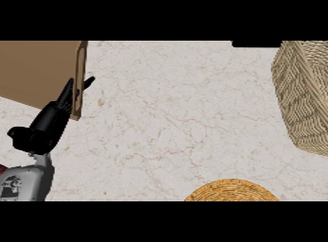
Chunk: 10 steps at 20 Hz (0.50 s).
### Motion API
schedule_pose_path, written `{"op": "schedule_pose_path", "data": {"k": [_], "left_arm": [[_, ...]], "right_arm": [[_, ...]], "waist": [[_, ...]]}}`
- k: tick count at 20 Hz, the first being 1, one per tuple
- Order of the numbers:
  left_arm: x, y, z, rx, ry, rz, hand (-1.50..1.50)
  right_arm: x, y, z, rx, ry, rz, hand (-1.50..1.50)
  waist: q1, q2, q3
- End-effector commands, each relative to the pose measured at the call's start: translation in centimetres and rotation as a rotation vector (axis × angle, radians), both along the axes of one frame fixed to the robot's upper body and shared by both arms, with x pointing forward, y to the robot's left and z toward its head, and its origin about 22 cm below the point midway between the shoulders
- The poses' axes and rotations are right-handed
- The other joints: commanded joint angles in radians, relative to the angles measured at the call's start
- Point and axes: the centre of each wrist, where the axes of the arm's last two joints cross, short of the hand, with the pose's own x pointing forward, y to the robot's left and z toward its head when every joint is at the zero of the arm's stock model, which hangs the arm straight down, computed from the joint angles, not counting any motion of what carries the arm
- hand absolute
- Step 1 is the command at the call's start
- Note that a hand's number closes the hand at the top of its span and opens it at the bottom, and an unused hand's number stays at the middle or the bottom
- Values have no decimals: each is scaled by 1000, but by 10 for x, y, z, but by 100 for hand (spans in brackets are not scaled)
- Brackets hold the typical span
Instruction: Pick the lemon from the placemat and place it in the basket
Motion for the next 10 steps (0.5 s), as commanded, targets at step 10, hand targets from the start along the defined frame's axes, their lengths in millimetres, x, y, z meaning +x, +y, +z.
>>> {"op": "schedule_pose_path", "data": {"k": [10], "left_arm": [[2,15,9,5,-9,18,0]], "right_arm": [[55,-71,-57,-19,66,-26,150]], "waist": [[-1,0,1]]}}
